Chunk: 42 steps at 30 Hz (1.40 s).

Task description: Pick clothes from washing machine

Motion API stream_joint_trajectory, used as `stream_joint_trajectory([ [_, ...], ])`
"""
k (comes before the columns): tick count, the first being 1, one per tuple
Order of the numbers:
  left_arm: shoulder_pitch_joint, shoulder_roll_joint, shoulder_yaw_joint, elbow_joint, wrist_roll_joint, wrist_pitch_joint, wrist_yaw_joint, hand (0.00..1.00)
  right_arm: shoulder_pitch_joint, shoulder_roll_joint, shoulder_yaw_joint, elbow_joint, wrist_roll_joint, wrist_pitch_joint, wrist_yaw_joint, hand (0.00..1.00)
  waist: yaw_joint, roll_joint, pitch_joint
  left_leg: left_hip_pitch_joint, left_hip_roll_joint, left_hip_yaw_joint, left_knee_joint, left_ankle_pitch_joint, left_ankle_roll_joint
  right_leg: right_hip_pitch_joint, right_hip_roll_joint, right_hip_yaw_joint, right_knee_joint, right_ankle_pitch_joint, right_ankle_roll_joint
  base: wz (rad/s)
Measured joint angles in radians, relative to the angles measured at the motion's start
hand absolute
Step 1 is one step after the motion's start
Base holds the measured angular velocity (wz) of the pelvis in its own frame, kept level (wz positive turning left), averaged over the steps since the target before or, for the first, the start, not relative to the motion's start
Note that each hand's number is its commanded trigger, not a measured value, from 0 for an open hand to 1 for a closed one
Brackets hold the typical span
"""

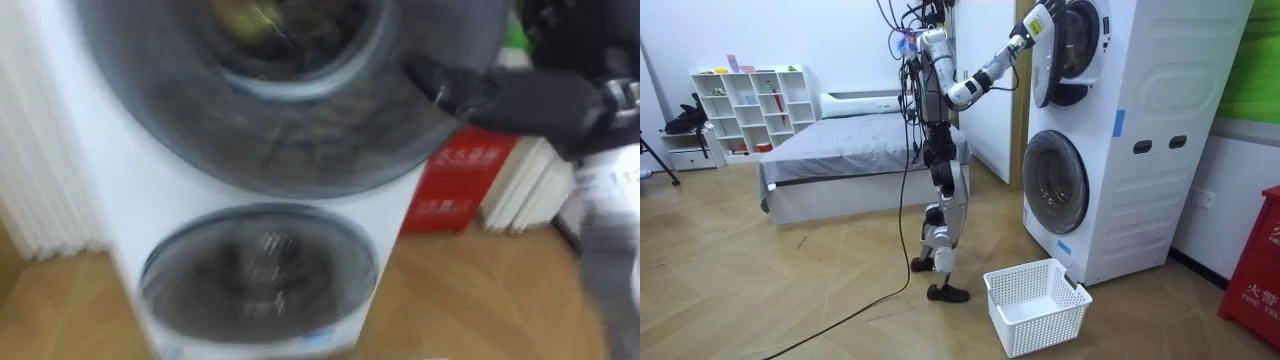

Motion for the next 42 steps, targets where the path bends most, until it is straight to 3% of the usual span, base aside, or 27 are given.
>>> stream_joint_trajectory([
  [1,0.002,-0.001,-0.025,-0.002,-0.003,0.016,0.000,0.00,0.002,0.014,0.003,0.013,0.052,-0.001,0.008,0.00,0.009,0.011,-0.0041,-0.007,0.000,0.027,0.013,0.008,0.014,0.001,-0.002,-0.002,0.002,-0.006,0.007,0.00],
  [2,-0.001,-0.001,-0.033,-0.002,-0.006,0.024,0.000,0.00,0.004,0.017,0.003,0.018,0.075,-0.007,0.018,0.00,0.009,0.003,-0.0071,-0.007,-0.001,0.027,0.011,0.008,0.014,0.001,-0.003,-0.001,0.002,-0.010,0.012,-0.08],
  [4,-0.006,-0.001,-0.046,-0.002,-0.004,0.042,-0.002,0.00,0.008,0.046,0.003,0.049,0.163,-0.040,0.077,0.00,0.010,-0.005,-0.0031,-0.013,-0.016,0.030,0.015,0.008,0.017,-0.003,-0.009,-0.002,0.002,-0.028,-0.002,0.00],
  [7,-0.008,-0.002,-0.050,-0.003,-0.002,0.044,-0.004,0.00,0.041,0.071,0.003,0.067,0.274,-0.062,0.161,0.00,0.014,-0.005,-0.0023,-0.018,-0.014,0.030,0.031,0.007,0.016,-0.010,-0.011,-0.010,0.024,-0.051,0.004,0.04],
  [10,-0.013,-0.001,-0.053,-0.006,-0.010,0.042,-0.019,0.00,0.066,0.091,0.017,0.078,0.330,-0.071,0.249,0.00,0.016,-0.001,-0.0020,-0.019,-0.011,0.027,0.041,0.010,0.010,-0.018,-0.012,-0.014,0.048,-0.060,-0.003,0.01],
  [17,-0.027,0.001,-0.069,-0.014,-0.012,0.032,-0.042,0.00,0.091,0.107,0.053,0.086,0.348,-0.092,0.375,0.00,0.016,0.006,-0.0030,-0.030,-0.008,0.004,0.061,0.012,0.001,-0.024,-0.013,-0.029,0.072,-0.068,-0.015,0.07],
  [18,-0.028,0.002,-0.075,-0.014,-0.011,0.031,-0.043,0.00,0.093,0.109,0.058,0.086,0.354,-0.092,0.392,0.00,0.016,0.006,-0.0081,-0.036,-0.008,0.004,0.062,0.015,-0.003,-0.032,-0.012,-0.029,0.073,-0.066,-0.017,0.00],
  [21,-0.029,0.002,-0.080,-0.014,-0.029,0.029,-0.045,0.00,0.098,0.110,0.065,0.086,0.368,-0.092,0.431,0.00,0.017,0.005,-0.0089,-0.037,-0.008,0.004,0.063,0.023,-0.004,-0.032,-0.013,-0.031,0.072,-0.064,-0.020,0.00],
  [35,-0.031,0.002,-0.104,-0.015,-0.047,0.013,-0.046,0.00,0.095,0.133,0.164,0.093,0.447,-0.085,0.560,0.00,0.030,-0.003,-0.0053,-0.037,-0.009,0.005,0.064,0.026,-0.004,-0.031,-0.013,-0.032,0.067,-0.065,-0.021,0.00],
  [42,-0.061,0.001,-0.105,-0.018,-0.046,0.014,-0.052,0.00,0.079,0.140,0.259,0.078,0.499,-0.024,0.632,0.00,0.093,-0.013,-0.0017,-0.054,-0.013,0.003,0.065,0.028,-0.001,-0.032,-0.020,-0.046,0.067,-0.072,-0.014,0.13],
])
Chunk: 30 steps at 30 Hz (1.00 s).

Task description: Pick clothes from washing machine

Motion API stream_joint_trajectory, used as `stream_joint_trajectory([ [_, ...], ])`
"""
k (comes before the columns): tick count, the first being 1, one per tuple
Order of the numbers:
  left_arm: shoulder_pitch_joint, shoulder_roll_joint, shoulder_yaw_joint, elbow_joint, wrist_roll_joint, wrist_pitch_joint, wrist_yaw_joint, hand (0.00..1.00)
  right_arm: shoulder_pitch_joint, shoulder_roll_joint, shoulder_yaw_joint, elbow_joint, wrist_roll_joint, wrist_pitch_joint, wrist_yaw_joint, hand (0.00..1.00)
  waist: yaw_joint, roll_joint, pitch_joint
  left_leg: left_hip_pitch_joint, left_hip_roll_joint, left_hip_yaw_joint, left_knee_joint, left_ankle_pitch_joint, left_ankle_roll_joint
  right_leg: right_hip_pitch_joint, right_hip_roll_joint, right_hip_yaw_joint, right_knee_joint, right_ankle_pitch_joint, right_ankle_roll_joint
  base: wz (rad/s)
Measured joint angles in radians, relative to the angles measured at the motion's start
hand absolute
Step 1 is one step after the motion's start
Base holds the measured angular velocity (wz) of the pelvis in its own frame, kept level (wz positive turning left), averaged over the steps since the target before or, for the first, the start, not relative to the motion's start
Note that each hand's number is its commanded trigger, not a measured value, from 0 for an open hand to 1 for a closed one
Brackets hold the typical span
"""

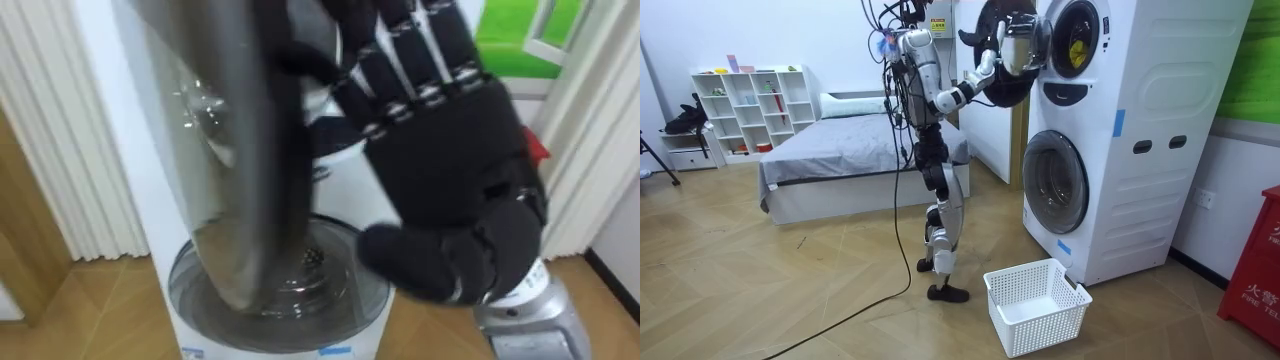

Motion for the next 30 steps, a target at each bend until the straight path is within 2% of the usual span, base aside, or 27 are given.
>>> stream_joint_trajectory([
  [2,0.001,-0.001,0.000,-0.001,0.000,0.000,0.000,0.00,0.000,0.000,0.028,0.002,0.000,0.038,0.019,0.00,0.020,-0.001,0.0006,-0.006,-0.002,-0.001,0.001,0.000,0.000,0.000,-0.004,-0.011,-0.001,-0.002,0.003,0.17],
  [4,-0.004,-0.002,0.000,-0.001,0.000,0.000,0.000,0.00,0.000,-0.003,0.064,0.013,-0.019,0.094,0.031,0.00,0.041,-0.004,0.0033,-0.018,-0.004,-0.009,0.001,0.002,0.003,-0.003,-0.008,-0.024,-0.003,-0.004,0.005,0.23],
  [7,-0.011,-0.004,0.007,0.002,0.000,-0.001,-0.002,0.00,0.000,0.001,0.091,0.045,-0.102,0.144,0.033,0.00,0.067,-0.006,0.0063,-0.024,-0.013,-0.031,0.000,0.004,0.006,-0.004,-0.016,-0.042,-0.001,-0.007,0.004,0.23],
  [9,-0.012,-0.005,0.006,0.002,0.000,-0.001,-0.010,0.00,0.000,0.002,0.097,0.045,-0.158,0.157,0.037,0.00,0.076,-0.003,0.0082,-0.029,-0.017,-0.031,-0.002,0.004,0.007,-0.004,-0.022,-0.051,-0.002,-0.008,0.004,0.15],
  [13,-0.016,-0.004,0.006,0.003,0.000,-0.001,-0.009,0.00,-0.002,0.002,0.124,0.048,-0.192,0.167,0.048,0.00,0.101,-0.002,0.0095,-0.030,-0.021,-0.031,-0.010,0.003,0.010,0.000,-0.024,-0.053,-0.007,-0.008,0.006,0.03],
  [15,-0.014,-0.004,0.005,0.002,0.000,-0.001,-0.007,0.00,-0.002,0.000,0.140,0.050,-0.202,0.166,0.046,0.00,0.102,0.000,0.0104,-0.026,-0.021,-0.027,-0.017,0.003,0.010,0.003,-0.022,-0.053,-0.015,-0.007,0.007,-0.02],
  [18,-0.015,-0.004,0.002,0.002,0.000,-0.002,-0.004,0.00,-0.002,-0.003,0.160,0.067,-0.237,0.167,0.038,0.00,0.098,0.007,0.0160,-0.015,-0.020,-0.023,-0.031,0.003,0.010,0.009,-0.021,-0.052,-0.020,-0.009,0.009,-0.03],
  [23,-0.018,-0.006,0.002,0.000,0.000,-0.015,0.024,0.00,-0.004,-0.005,0.156,0.074,-0.276,0.167,0.016,0.00,0.092,0.004,0.0154,-0.012,-0.024,-0.023,-0.038,0.003,0.010,0.017,-0.022,-0.053,-0.032,-0.012,0.014,0.02],
  [26,-0.017,-0.007,0.006,0.005,0.000,-0.022,0.041,0.00,-0.010,-0.007,0.146,0.072,-0.272,0.167,-0.006,0.00,0.090,-0.002,0.0190,-0.004,-0.026,-0.023,-0.040,0.003,0.010,0.027,-0.024,-0.057,-0.035,-0.014,0.017,0.03],
  [29,-0.014,-0.011,0.018,0.005,0.001,-0.024,0.045,0.00,-0.011,-0.024,0.106,0.052,-0.276,0.168,-0.019,0.00,0.090,-0.006,0.0209,0.000,-0.029,-0.022,-0.040,0.003,0.010,0.033,-0.027,-0.059,-0.036,-0.017,0.021,0.05],
  [30,-0.011,-0.013,0.032,0.005,0.001,-0.024,0.045,0.00,-0.011,-0.042,0.082,0.030,-0.285,0.168,-0.033,0.00,0.088,-0.007,0.0212,-0.001,-0.031,-0.023,-0.041,0.003,0.010,0.033,-0.029,-0.061,-0.037,-0.018,0.023,0.04],
])
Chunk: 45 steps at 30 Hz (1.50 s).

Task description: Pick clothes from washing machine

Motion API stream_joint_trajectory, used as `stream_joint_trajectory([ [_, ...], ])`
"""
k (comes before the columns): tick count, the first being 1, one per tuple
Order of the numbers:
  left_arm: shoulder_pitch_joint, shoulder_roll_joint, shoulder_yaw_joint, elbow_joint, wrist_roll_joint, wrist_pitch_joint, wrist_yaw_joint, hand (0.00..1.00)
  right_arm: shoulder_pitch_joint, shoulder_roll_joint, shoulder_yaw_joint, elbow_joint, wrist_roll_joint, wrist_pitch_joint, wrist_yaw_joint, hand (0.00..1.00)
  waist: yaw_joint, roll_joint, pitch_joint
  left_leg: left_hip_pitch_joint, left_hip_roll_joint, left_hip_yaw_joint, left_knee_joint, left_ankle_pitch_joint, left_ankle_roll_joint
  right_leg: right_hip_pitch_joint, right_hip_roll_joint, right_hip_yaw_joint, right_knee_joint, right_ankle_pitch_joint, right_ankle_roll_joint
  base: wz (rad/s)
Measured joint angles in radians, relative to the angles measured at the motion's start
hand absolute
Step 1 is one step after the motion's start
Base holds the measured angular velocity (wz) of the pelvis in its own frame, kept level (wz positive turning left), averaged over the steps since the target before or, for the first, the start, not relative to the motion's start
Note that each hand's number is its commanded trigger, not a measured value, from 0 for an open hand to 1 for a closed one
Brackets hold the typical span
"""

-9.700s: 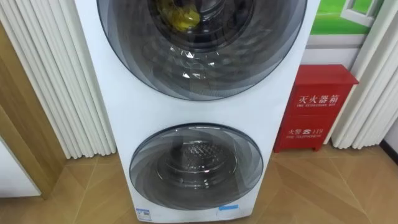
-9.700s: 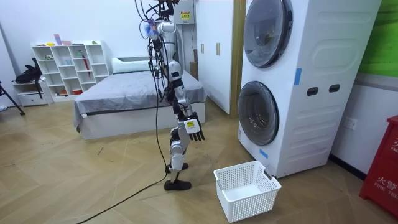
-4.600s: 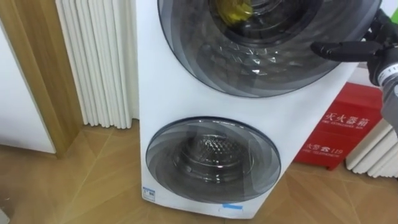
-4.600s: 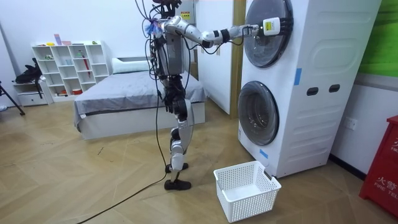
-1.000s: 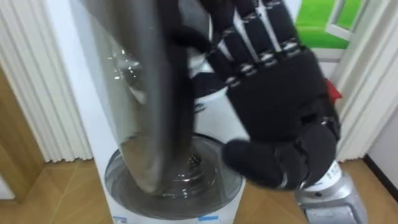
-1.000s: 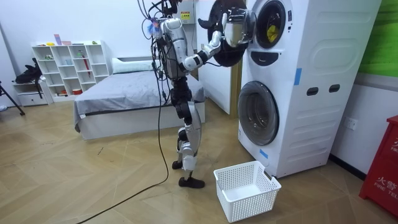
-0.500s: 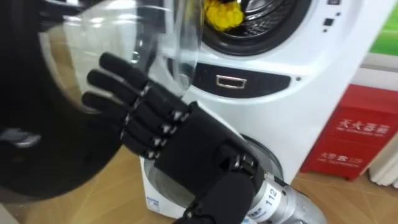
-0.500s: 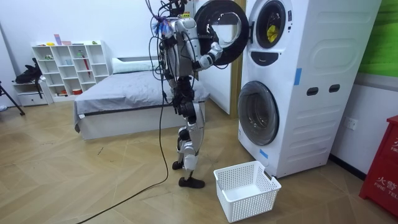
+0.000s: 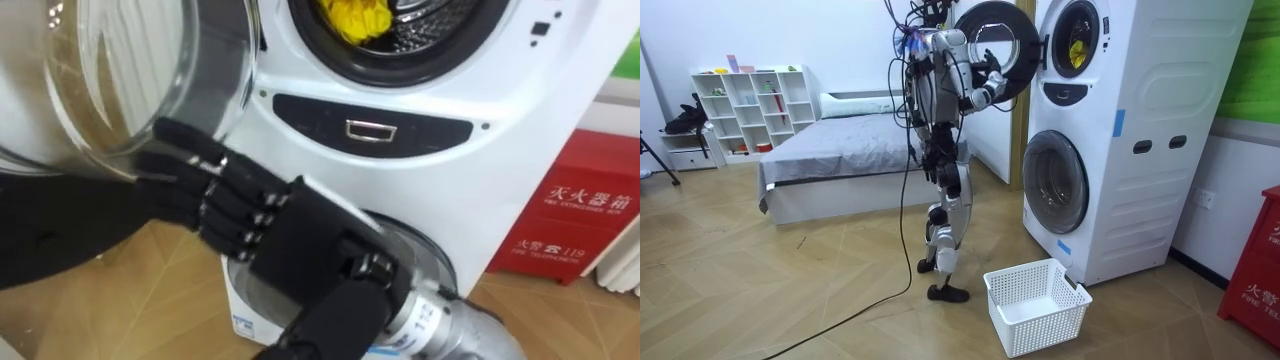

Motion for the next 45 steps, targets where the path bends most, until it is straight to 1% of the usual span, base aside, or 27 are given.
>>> stream_joint_trajectory([
  [4,0.019,0.001,0.049,0.000,-0.001,0.000,0.000,0.00,-0.001,-0.031,-0.078,-0.037,-0.028,-0.002,-0.055,0.00,-0.012,-0.005,-0.0031,0.001,-0.004,0.000,0.000,0.000,0.000,0.002,-0.005,-0.003,0.001,-0.001,0.004,0.02],
  [9,0.031,-0.005,0.052,0.004,0.003,0.000,0.007,0.00,-0.001,-0.043,-0.158,-0.043,-0.034,-0.002,-0.130,0.00,-0.042,-0.004,-0.0037,0.001,-0.005,0.000,0.001,0.000,0.000,0.006,-0.006,-0.008,0.001,-0.001,0.004,0.05],
  [11,0.035,-0.011,0.052,0.014,0.001,0.000,0.008,0.00,-0.001,-0.044,-0.185,-0.048,-0.034,-0.003,-0.150,0.00,-0.050,0.000,-0.0057,0.003,-0.004,0.001,0.001,0.000,0.000,0.006,-0.006,-0.008,0.001,-0.001,0.004,0.00],
  [13,0.036,-0.017,0.058,0.026,0.002,0.000,0.008,0.00,-0.002,-0.045,-0.219,-0.049,-0.057,-0.003,-0.173,0.00,-0.070,0.006,-0.0089,0.006,-0.004,0.002,0.001,0.000,0.000,0.010,-0.006,-0.009,0.001,-0.001,0.004,0.00],
  [16,0.041,-0.029,0.076,0.036,0.003,0.000,0.010,0.00,-0.003,-0.046,-0.249,-0.054,-0.120,-0.004,-0.214,0.00,-0.078,0.017,-0.0112,0.017,-0.004,0.015,0.000,0.000,0.000,0.019,-0.007,-0.007,0.001,-0.001,0.004,-0.03],
  [18,0.040,-0.031,0.089,0.036,0.007,0.000,0.011,0.00,-0.003,-0.049,-0.257,-0.055,-0.172,-0.004,-0.244,0.00,-0.079,0.018,-0.0130,0.019,-0.004,0.015,0.000,0.000,0.000,0.021,-0.007,-0.008,0.001,-0.001,0.004,0.00],
  [21,0.041,-0.031,0.091,0.036,0.008,0.002,0.015,0.00,-0.007,-0.055,-0.261,-0.055,-0.227,-0.004,-0.290,0.00,-0.080,0.020,-0.0115,0.019,-0.003,0.015,0.001,0.000,0.000,0.024,-0.007,-0.012,0.001,-0.001,0.004,0.03],
  [23,0.040,-0.031,0.091,0.040,0.008,0.002,0.018,0.00,-0.029,-0.051,-0.261,-0.053,-0.253,-0.004,-0.327,0.00,-0.080,0.019,-0.0116,0.021,-0.003,0.012,0.002,0.000,0.000,0.026,-0.007,-0.013,0.001,-0.001,0.004,0.04],
  [26,0.040,-0.031,0.091,0.040,0.019,0.006,0.036,0.00,-0.119,-0.050,-0.264,-0.017,-0.259,-0.008,-0.388,0.00,-0.086,0.017,-0.0103,0.020,-0.003,0.002,0.005,0.000,0.001,0.028,-0.006,-0.014,0.002,-0.002,0.003,0.03],
  [27,0.037,-0.031,0.093,0.039,0.039,0.006,0.037,0.00,-0.161,-0.050,-0.266,0.023,-0.268,-0.019,-0.410,0.00,-0.083,0.010,-0.0124,0.021,-0.002,0.005,0.007,0.000,0.001,0.028,-0.006,-0.014,0.005,-0.003,0.002,0.00],
  [28,0.034,-0.031,0.094,0.040,0.042,0.006,0.038,0.00,-0.177,-0.050,-0.268,0.039,-0.271,-0.019,-0.420,0.00,-0.082,0.011,-0.0103,0.021,-0.002,0.006,0.010,0.000,0.001,0.028,-0.006,-0.013,0.008,-0.006,0.002,0.00],
  [29,0.028,-0.031,0.102,0.039,0.046,0.007,0.038,0.00,-0.197,-0.050,-0.273,0.067,-0.287,-0.019,-0.436,0.00,-0.074,0.005,-0.0079,0.019,-0.002,0.009,0.023,0.000,0.001,0.028,-0.008,-0.009,0.019,-0.012,0.001,0.00],
  [30,0.024,-0.029,0.110,0.038,0.046,0.006,0.038,0.00,-0.205,-0.050,-0.277,0.079,-0.309,-0.019,-0.448,0.00,-0.071,-0.006,-0.0017,0.012,-0.002,0.009,0.053,-0.003,0.005,0.028,-0.011,-0.007,0.034,-0.024,0.000,0.05],
  [31,0.026,-0.026,0.111,0.039,0.047,0.007,0.038,0.00,-0.214,-0.050,-0.279,0.097,-0.318,-0.019,-0.449,0.00,-0.070,-0.014,-0.0001,-0.012,0.003,0.012,0.120,-0.021,0.002,0.024,-0.011,-0.008,0.057,-0.040,-0.004,0.07],
  [32,0.024,-0.026,0.110,0.038,0.047,0.008,0.038,0.00,-0.220,-0.050,-0.282,0.111,-0.318,-0.020,-0.451,0.00,-0.070,-0.015,0.0002,-0.029,0.008,0.015,0.168,-0.034,0.000,0.022,-0.011,-0.007,0.068,-0.049,-0.006,0.00],
  [33,0.023,-0.025,0.109,0.036,0.047,0.012,0.037,0.00,-0.237,-0.050,-0.282,0.152,-0.323,-0.024,-0.459,0.00,-0.066,-0.017,-0.0003,-0.078,0.022,0.015,0.285,-0.053,-0.002,0.016,-0.010,-0.004,0.095,-0.067,-0.012,-0.09],
  [34,0.024,-0.023,0.109,0.036,0.048,0.023,0.033,0.00,-0.249,-0.051,-0.282,0.192,-0.335,-0.024,-0.468,0.00,-0.059,-0.013,0.0025,-0.129,0.041,0.012,0.411,-0.055,-0.002,0.019,-0.006,-0.002,0.115,-0.079,-0.021,-0.15],
  [35,0.023,-0.023,0.108,0.036,0.048,0.027,0.029,0.00,-0.251,-0.052,-0.282,0.206,-0.340,-0.024,-0.476,0.00,-0.054,-0.008,0.0040,-0.156,0.053,0.012,0.468,-0.054,-0.002,0.023,-0.002,-0.002,0.123,-0.083,-0.026,-0.17],
  [36,0.024,-0.024,0.108,0.036,0.048,0.030,0.021,0.00,-0.255,-0.051,-0.283,0.230,-0.339,-0.025,-0.490,0.00,-0.046,0.005,0.0056,-0.197,0.064,0.001,0.565,-0.050,0.002,0.031,0.007,-0.004,0.141,-0.096,-0.036,-0.03],
  [37,0.026,-0.020,0.108,0.037,0.047,0.033,0.015,0.00,-0.259,-0.053,-0.283,0.258,-0.337,-0.025,-0.502,0.00,-0.050,0.004,0.0054,-0.223,0.065,-0.003,0.578,-0.056,0.001,0.035,0.010,-0.003,0.153,-0.113,-0.039,0.11],
  [39,0.022,-0.022,0.108,0.032,0.050,0.038,0.006,0.00,-0.261,-0.072,-0.285,0.284,-0.339,-0.025,-0.525,0.00,-0.048,0.003,0.0053,-0.286,0.061,0.002,0.529,-0.055,0.000,0.037,0.009,-0.003,0.161,-0.128,-0.039,0.08],
  [40,0.027,-0.022,0.108,0.020,0.050,0.046,0.007,0.00,-0.270,-0.071,-0.285,0.300,-0.337,-0.025,-0.539,0.00,-0.044,0.000,0.0057,-0.327,0.045,0.003,0.453,-0.048,-0.002,0.041,0.004,-0.004,0.160,-0.138,-0.041,-0.12],
  [41,0.029,-0.022,0.106,0.017,0.050,0.047,0.007,0.00,-0.275,-0.071,-0.285,0.307,-0.339,-0.025,-0.544,0.00,-0.044,-0.001,0.0061,-0.341,0.040,0.006,0.397,-0.040,-0.001,0.044,0.003,-0.004,0.159,-0.143,-0.040,-0.11],
  [42,0.030,-0.022,0.101,0.016,0.049,0.048,0.007,0.00,-0.283,-0.071,-0.285,0.316,-0.339,-0.023,-0.559,0.00,-0.045,0.000,0.0058,-0.361,0.028,0.009,0.277,0.020,0.004,0.050,0.001,-0.009,0.158,-0.152,-0.033,-0.17],
  [43,0.035,-0.017,0.096,0.016,0.048,0.051,0.008,0.00,-0.284,-0.068,-0.281,0.315,-0.338,-0.022,-0.573,0.00,-0.038,-0.006,0.0000,-0.363,0.030,0.022,0.211,0.105,0.008,0.058,-0.004,-0.004,0.157,-0.163,-0.020,-0.16],
  [44,0.036,-0.016,0.096,0.016,0.049,0.052,0.008,0.00,-0.285,-0.068,-0.280,0.314,-0.335,-0.022,-0.574,0.00,-0.038,-0.011,-0.0049,-0.359,0.029,0.028,0.191,0.144,0.012,0.063,-0.006,-0.003,0.156,-0.167,-0.016,-0.03],
  [45,0.039,-0.017,0.095,0.010,0.054,0.050,0.007,0.00,-0.289,-0.069,-0.281,0.314,-0.325,-0.022,-0.581,0.00,-0.047,-0.024,-0.0070,-0.348,0.012,0.032,0.163,0.190,0.033,0.073,-0.013,0.003,0.149,-0.173,-0.003,0.09],
])
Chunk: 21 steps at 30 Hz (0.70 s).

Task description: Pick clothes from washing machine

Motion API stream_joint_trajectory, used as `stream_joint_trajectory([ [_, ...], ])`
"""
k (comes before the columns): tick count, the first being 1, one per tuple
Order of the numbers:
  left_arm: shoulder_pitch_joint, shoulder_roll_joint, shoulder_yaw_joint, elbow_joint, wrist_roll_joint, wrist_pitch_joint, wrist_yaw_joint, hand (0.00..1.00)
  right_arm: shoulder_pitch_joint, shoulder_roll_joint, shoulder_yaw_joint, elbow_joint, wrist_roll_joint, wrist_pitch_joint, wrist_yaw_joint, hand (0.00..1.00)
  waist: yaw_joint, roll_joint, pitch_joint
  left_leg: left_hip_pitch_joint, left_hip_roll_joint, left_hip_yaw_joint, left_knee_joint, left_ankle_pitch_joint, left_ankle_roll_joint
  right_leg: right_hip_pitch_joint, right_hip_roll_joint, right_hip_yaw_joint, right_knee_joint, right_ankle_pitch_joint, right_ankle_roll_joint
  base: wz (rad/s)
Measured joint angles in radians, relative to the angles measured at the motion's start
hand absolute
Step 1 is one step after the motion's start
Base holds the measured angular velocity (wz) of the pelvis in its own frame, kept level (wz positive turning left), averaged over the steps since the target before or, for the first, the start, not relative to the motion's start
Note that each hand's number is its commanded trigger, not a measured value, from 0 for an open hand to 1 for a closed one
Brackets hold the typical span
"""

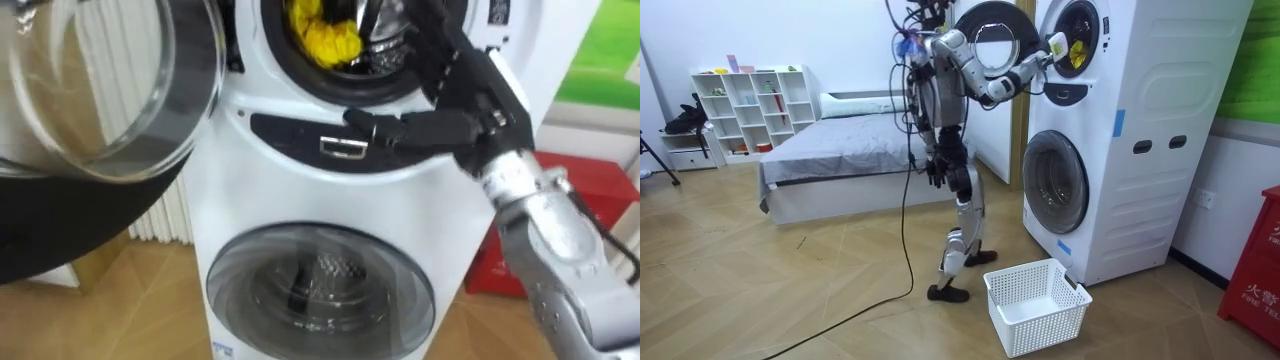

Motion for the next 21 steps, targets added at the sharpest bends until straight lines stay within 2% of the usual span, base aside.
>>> stream_joint_trajectory([
  [1,0.000,-0.004,-0.006,-0.008,0.002,-0.005,-0.002,0.00,-0.001,-0.001,0.000,0.000,0.001,0.000,-0.006,0.00,-0.004,-0.008,-0.0049,0.012,-0.016,0.010,0.003,-0.002,0.014,0.007,-0.013,0.005,-0.022,0.002,0.012,0.04],
  [2,-0.001,-0.008,-0.006,-0.014,0.002,-0.008,-0.003,0.00,-0.001,-0.002,0.001,0.000,0.001,0.000,-0.008,0.00,-0.002,-0.009,-0.0050,0.016,-0.020,0.022,0.013,-0.011,0.020,0.015,-0.020,0.006,-0.033,0.006,0.017,-0.05],
  [3,-0.002,-0.009,-0.007,-0.011,0.001,-0.013,-0.004,0.00,-0.001,-0.003,0.003,0.000,0.005,0.000,-0.015,0.00,-0.004,-0.013,-0.0072,0.017,-0.034,0.027,0.035,-0.031,0.024,0.041,-0.033,0.006,-0.049,0.011,0.027,-0.03],
  [4,-0.012,-0.008,-0.006,-0.012,0.000,-0.013,-0.008,0.00,-0.002,-0.009,0.004,0.000,0.012,0.000,-0.023,0.00,-0.003,-0.002,0.0030,0.000,-0.045,0.038,0.084,-0.068,0.032,0.063,-0.045,0.023,-0.049,0.010,0.034,0.03],
  [5,-0.019,-0.006,-0.006,-0.010,0.000,-0.013,-0.012,0.00,0.000,-0.011,0.004,0.000,0.012,-0.001,-0.025,0.00,-0.004,0.000,0.0044,-0.006,-0.054,0.045,0.099,-0.081,0.036,0.068,-0.055,0.041,-0.047,0.003,0.043,0.17],
  [6,-0.021,-0.006,-0.008,-0.010,0.001,-0.012,-0.025,0.00,0.006,-0.025,0.006,-0.022,0.009,-0.010,-0.018,0.00,-0.022,0.005,-0.0038,0.001,-0.073,0.053,0.072,-0.092,0.052,0.068,-0.075,0.050,-0.023,-0.011,0.063,0.34],
  [7,-0.029,-0.004,-0.007,-0.010,0.001,-0.010,-0.030,0.00,0.023,-0.036,0.010,-0.059,0.010,-0.022,-0.010,0.00,-0.039,0.000,-0.0041,0.032,-0.101,0.062,0.057,-0.098,0.068,0.058,-0.112,0.049,0.039,-0.025,0.087,0.30],
  [8,-0.034,-0.004,-0.006,-0.010,0.001,-0.007,-0.033,0.00,0.025,-0.038,0.013,-0.061,0.010,-0.027,-0.010,0.00,-0.038,-0.001,-0.0037,0.046,-0.109,0.076,0.056,-0.104,0.076,0.049,-0.128,0.052,0.076,-0.028,0.092,0.16],
  [9,-0.047,0.000,-0.005,-0.011,0.001,-0.006,-0.038,0.00,0.026,-0.042,0.014,-0.062,0.012,-0.030,-0.010,0.00,-0.044,-0.007,-0.0003,0.072,-0.127,0.092,0.057,-0.116,0.093,0.041,-0.158,0.053,0.148,-0.026,0.097,0.18],
  [10,-0.056,0.005,-0.006,-0.016,0.001,-0.005,-0.037,0.00,0.069,-0.045,0.018,-0.100,0.013,-0.044,-0.021,0.00,-0.066,-0.009,0.0028,0.096,-0.143,0.108,0.057,-0.133,0.107,0.024,-0.180,0.052,0.237,-0.012,0.116,0.28],
  [11,-0.063,0.006,-0.006,-0.017,0.001,-0.005,-0.036,0.00,0.091,-0.046,0.019,-0.110,0.015,-0.061,-0.019,0.00,-0.079,-0.009,0.0037,0.111,-0.147,0.111,0.053,-0.145,0.113,0.011,-0.191,0.055,0.281,0.000,0.122,0.30],
  [12,-0.081,0.011,-0.006,-0.016,0.002,-0.004,-0.033,0.00,0.117,-0.047,0.013,-0.107,0.011,-0.082,-0.015,0.00,-0.085,-0.012,0.0053,0.143,-0.154,0.109,0.042,-0.169,0.119,-0.015,-0.201,0.077,0.376,0.032,0.121,0.06],
  [13,-0.091,0.014,-0.006,-0.026,0.002,-0.004,-0.025,0.00,0.148,-0.045,0.010,-0.113,0.009,-0.093,-0.008,0.00,-0.095,-0.003,0.0074,0.173,-0.154,0.100,0.037,-0.191,0.123,-0.036,-0.207,0.081,0.455,0.089,0.121,-0.04],
  [14,-0.090,0.017,-0.007,-0.035,0.002,-0.005,-0.019,0.00,0.157,-0.044,0.009,-0.113,0.005,-0.092,-0.002,0.00,-0.104,0.005,0.0080,0.190,-0.153,0.087,0.031,-0.201,0.124,-0.045,-0.205,0.082,0.486,0.117,0.119,0.00],
  [15,-0.102,0.026,-0.007,-0.043,0.001,-0.008,-0.006,0.00,0.175,-0.047,0.007,-0.113,-0.001,-0.090,0.006,0.00,-0.121,0.010,0.0082,0.212,-0.140,0.073,0.020,-0.208,0.130,-0.066,-0.180,0.100,0.505,0.101,0.111,0.00],
  [16,-0.113,0.035,-0.011,-0.042,0.002,-0.008,0.008,0.00,0.183,-0.046,0.006,-0.107,0.000,-0.088,0.018,0.00,-0.130,0.016,0.0109,0.227,-0.123,0.073,0.003,-0.203,0.126,-0.112,-0.153,0.112,0.480,0.048,0.109,0.00],
  [17,-0.120,0.037,-0.010,-0.042,0.003,-0.009,0.009,0.00,0.185,-0.046,0.005,-0.101,0.000,-0.083,0.028,0.00,-0.136,0.020,0.0105,0.232,-0.115,0.073,-0.002,-0.202,0.126,-0.130,-0.139,0.109,0.452,0.032,0.108,-0.07],
  [18,-0.127,0.042,-0.010,-0.048,0.002,-0.010,0.009,0.00,0.186,-0.047,0.003,-0.097,0.000,-0.069,0.037,0.00,-0.143,0.025,0.0102,0.243,-0.105,0.073,-0.006,-0.202,0.126,-0.157,-0.112,0.107,0.354,0.017,0.108,0.00],
  [19,-0.127,0.043,-0.012,-0.063,0.001,-0.012,0.011,0.00,0.186,-0.047,0.000,-0.084,0.000,-0.068,0.044,0.00,-0.145,0.025,0.0100,0.249,-0.103,0.073,-0.004,-0.203,0.128,-0.171,-0.089,0.108,0.226,0.025,0.101,0.04],
  [20,-0.127,0.041,-0.016,-0.067,0.002,-0.013,0.012,0.00,0.186,-0.047,-0.001,-0.081,-0.001,-0.068,0.044,0.00,-0.145,0.025,0.0098,0.250,-0.104,0.074,-0.004,-0.204,0.128,-0.177,-0.083,0.111,0.162,0.046,0.099,0.15],
  [21,-0.123,0.034,-0.027,-0.069,0.002,-0.011,0.021,0.00,0.186,-0.047,-0.004,-0.081,-0.001,-0.066,0.043,0.00,-0.147,0.027,0.0085,0.256,-0.109,0.074,-0.004,-0.206,0.127,-0.180,-0.074,0.121,0.093,0.136,0.082,0.08],
])
